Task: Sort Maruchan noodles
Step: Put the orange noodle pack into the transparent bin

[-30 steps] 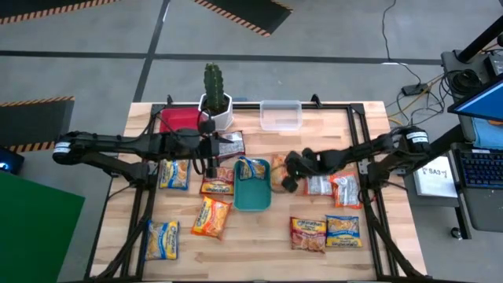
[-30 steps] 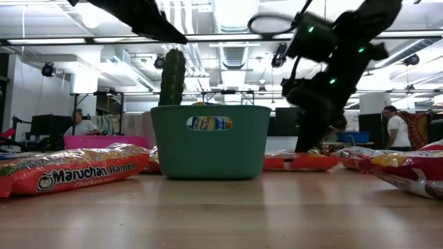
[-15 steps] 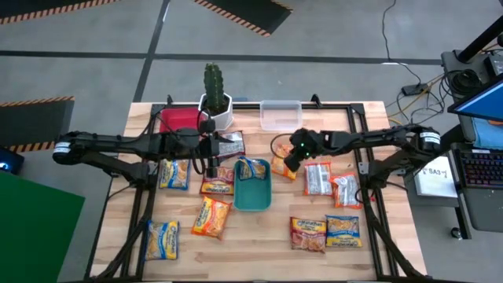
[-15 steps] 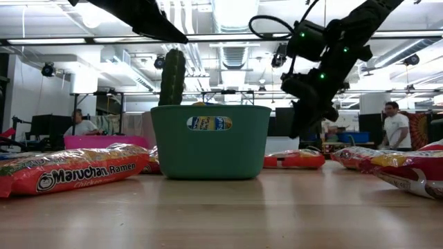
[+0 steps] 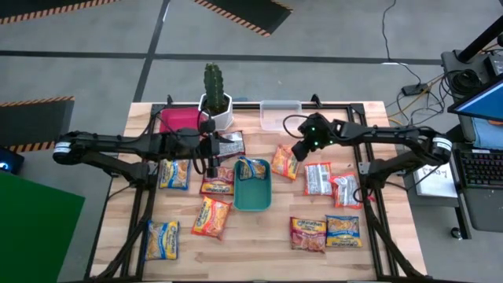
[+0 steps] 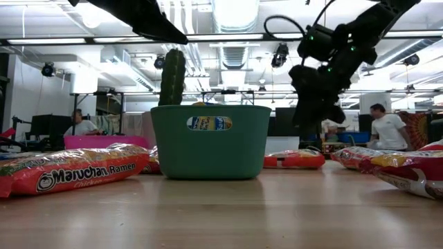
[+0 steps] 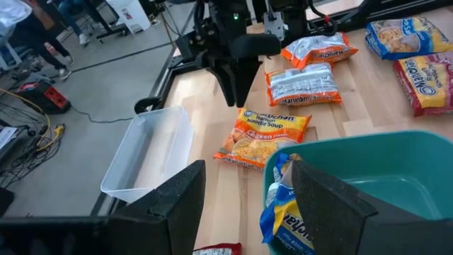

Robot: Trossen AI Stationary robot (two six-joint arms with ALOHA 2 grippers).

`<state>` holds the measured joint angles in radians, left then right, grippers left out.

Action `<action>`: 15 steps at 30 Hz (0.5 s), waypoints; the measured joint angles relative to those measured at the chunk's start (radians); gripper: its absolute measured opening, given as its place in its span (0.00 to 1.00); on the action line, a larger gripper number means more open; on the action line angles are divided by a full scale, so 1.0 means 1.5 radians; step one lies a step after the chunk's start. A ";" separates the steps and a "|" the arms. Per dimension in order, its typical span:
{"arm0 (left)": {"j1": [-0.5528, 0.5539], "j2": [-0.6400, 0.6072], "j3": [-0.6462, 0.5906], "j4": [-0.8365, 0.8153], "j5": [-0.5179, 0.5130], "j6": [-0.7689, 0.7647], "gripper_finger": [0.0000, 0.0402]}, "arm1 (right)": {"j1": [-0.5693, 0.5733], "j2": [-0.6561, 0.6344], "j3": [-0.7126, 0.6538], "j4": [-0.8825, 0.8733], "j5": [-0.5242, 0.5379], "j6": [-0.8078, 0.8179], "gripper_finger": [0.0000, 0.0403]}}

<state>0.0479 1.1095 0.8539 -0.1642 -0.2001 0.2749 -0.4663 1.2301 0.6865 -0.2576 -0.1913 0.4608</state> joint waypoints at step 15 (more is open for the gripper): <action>0.000 0.000 0.000 0.000 0.000 -0.003 0.48 | -0.024 0.001 -0.100 0.120 0.058 0.082 0.82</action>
<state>0.0479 1.1095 0.8539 -0.1642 -0.2005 0.2703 -0.5030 1.2315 0.5362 -0.0773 -0.1041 0.5835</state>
